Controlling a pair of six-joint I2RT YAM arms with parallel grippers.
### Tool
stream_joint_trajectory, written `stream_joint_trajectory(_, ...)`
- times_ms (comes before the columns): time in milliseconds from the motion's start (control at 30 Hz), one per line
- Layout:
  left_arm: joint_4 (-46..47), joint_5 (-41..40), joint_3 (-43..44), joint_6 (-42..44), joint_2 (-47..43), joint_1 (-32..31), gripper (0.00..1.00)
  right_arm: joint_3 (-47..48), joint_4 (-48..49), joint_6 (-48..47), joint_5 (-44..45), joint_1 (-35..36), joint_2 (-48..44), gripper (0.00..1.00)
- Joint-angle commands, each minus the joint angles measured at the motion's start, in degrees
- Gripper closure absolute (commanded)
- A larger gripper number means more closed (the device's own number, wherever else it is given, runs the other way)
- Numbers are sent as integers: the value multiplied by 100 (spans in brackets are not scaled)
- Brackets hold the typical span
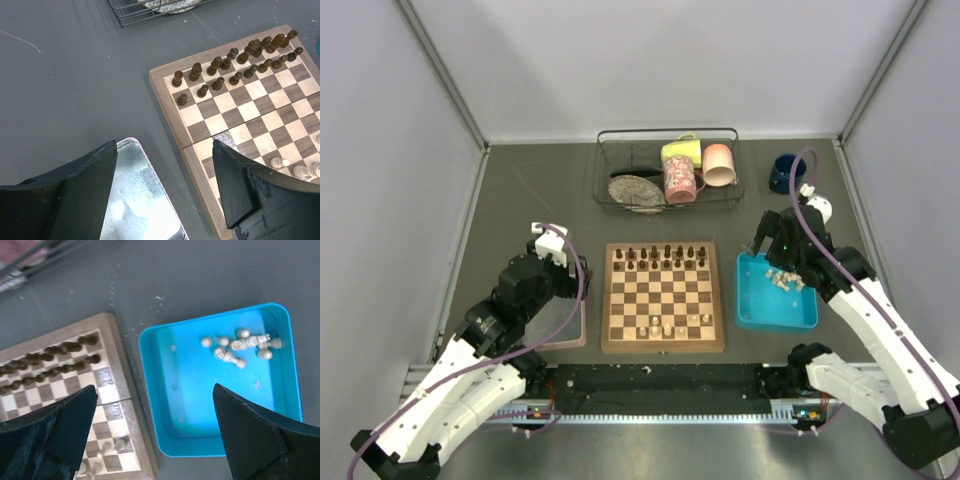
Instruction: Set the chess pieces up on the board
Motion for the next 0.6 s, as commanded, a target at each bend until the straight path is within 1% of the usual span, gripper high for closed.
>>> stream_joint_trajectory(0,324,-37,1,43,-13,-19,19,-162,-24,-313,-179,-407,254,6)
stream_joint_trajectory(33,324,-28,10,43,-13,-19,19,-188,-32,-287,-109,-460,307,12)
stream_joint_trajectory(100,324,-37,1,34,-13,-19,19,-206,-24,-286,58,-548,412,15)
stream_joint_trajectory(133,324,-37,10,34,-13,-19,19,-240,-24,-330,111,-610,561,19)
stream_joint_trajectory(200,324,-46,1,34,-13,-19,19,-258,-6,-444,261,-645,746,23)
stream_joint_trajectory(233,324,-37,1,34,-22,-19,19,-311,46,-497,296,-671,903,30)
stream_joint_trajectory(333,324,-37,1,34,-13,-19,19,-425,213,-647,314,-724,1133,35)
stream_joint_trajectory(433,324,-37,1,34,-13,-19,19,-574,354,-612,121,-908,1361,41)
stream_joint_trajectory(567,324,-46,1,34,-22,-19,19,-759,398,-462,-46,-1303,1555,46)
